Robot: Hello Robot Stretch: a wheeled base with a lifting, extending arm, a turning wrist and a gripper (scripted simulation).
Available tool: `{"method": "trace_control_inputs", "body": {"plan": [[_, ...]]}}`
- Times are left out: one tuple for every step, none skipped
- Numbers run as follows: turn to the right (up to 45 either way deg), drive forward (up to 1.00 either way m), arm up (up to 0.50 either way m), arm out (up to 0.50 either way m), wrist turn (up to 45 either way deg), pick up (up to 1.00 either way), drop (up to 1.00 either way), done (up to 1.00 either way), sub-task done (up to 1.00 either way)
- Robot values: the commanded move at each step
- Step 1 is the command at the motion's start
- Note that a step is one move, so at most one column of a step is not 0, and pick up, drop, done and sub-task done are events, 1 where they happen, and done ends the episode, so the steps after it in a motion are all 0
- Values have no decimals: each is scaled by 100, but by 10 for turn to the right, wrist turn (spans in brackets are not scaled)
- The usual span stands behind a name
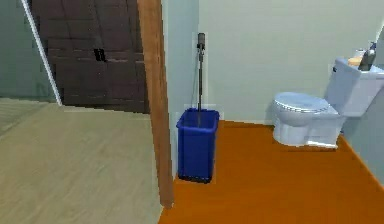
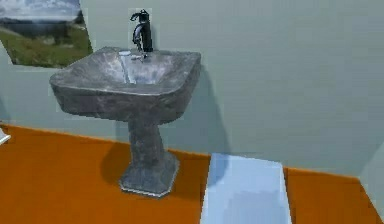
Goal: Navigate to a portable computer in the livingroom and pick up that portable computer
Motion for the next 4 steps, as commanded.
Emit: {"method": "trace_control_inputs", "body": {"plan": [[0,30,0,0,0,0,0,0,0],[-300,0,0,0,0,0,0,0,0],[0,25,0,0,0,0,0,0,0],[-390,0,0,0,0,0,0,0,0]]}}
